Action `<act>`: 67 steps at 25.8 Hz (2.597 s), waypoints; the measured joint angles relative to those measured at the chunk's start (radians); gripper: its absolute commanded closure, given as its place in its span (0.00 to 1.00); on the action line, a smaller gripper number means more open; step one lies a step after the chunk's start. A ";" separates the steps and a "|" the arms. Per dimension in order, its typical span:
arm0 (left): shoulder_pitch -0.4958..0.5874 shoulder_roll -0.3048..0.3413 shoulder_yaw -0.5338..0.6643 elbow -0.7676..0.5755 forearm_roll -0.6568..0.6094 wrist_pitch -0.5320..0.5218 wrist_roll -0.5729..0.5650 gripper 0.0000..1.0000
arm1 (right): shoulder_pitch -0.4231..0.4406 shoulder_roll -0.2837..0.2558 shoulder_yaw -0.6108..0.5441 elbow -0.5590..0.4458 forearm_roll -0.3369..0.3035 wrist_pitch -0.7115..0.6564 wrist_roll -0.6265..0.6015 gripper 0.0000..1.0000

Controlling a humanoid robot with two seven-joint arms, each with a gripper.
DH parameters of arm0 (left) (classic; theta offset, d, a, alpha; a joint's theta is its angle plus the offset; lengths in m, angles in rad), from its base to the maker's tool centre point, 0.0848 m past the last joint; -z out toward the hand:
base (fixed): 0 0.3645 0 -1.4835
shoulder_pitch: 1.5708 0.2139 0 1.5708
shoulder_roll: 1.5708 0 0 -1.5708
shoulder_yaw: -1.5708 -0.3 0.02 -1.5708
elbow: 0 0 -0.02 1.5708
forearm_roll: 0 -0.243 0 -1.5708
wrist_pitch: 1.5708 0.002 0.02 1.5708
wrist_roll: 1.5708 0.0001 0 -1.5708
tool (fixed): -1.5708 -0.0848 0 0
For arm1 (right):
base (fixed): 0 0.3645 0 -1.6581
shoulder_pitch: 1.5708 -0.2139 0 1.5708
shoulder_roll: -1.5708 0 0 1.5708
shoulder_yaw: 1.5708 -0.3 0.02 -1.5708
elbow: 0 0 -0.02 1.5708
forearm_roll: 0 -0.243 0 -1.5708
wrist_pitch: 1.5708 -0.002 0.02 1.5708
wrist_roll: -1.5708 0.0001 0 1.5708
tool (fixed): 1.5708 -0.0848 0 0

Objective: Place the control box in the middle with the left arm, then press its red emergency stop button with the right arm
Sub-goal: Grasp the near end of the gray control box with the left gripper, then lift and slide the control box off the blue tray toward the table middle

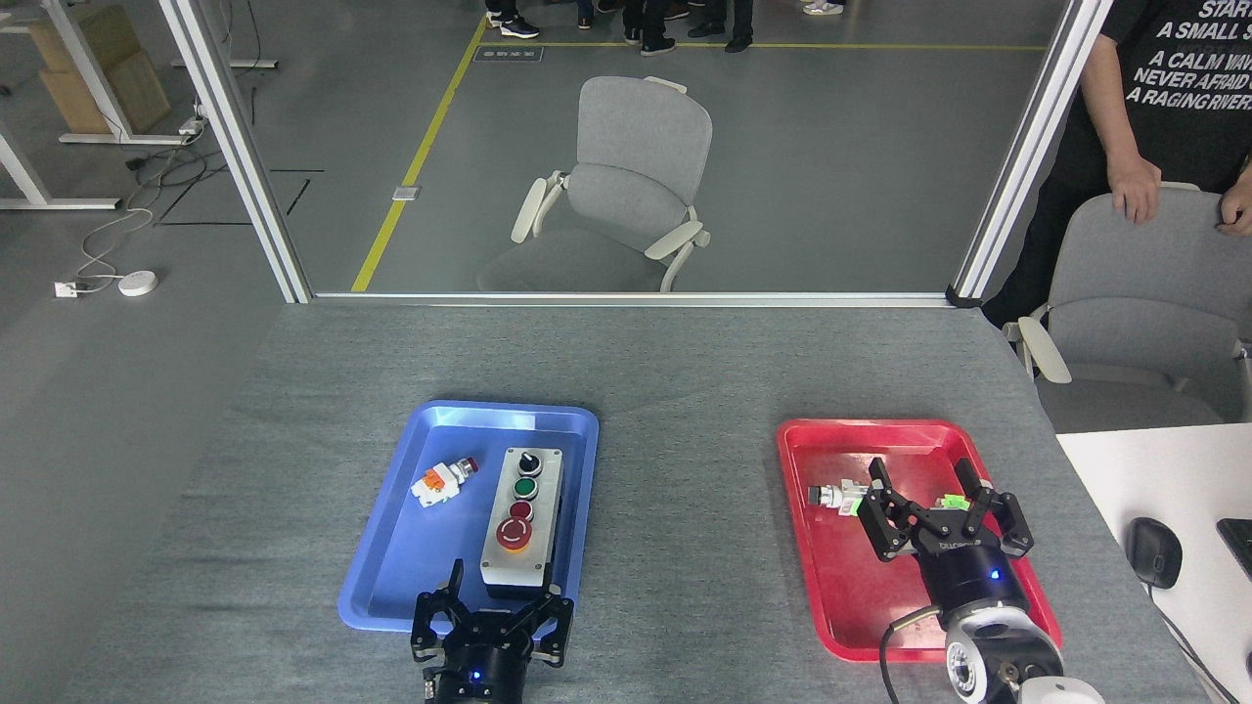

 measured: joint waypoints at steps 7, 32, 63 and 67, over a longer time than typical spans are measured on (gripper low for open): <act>-0.026 -0.002 -0.001 0.037 0.005 0.004 0.004 0.01 | 0.003 0.001 0.001 -0.001 -0.005 0.032 0.002 0.02; -0.194 -0.007 0.000 0.309 0.033 0.001 0.003 0.01 | 0.038 0.085 -0.173 -0.016 0.067 -0.028 0.020 0.02; -0.246 0.036 0.010 0.248 0.074 -0.096 0.043 1.00 | 0.085 0.104 -0.176 -0.033 0.093 -0.029 0.015 0.02; -0.198 0.028 0.002 0.131 0.081 -0.092 0.049 1.00 | 0.085 0.106 -0.176 -0.033 0.093 -0.029 0.014 0.02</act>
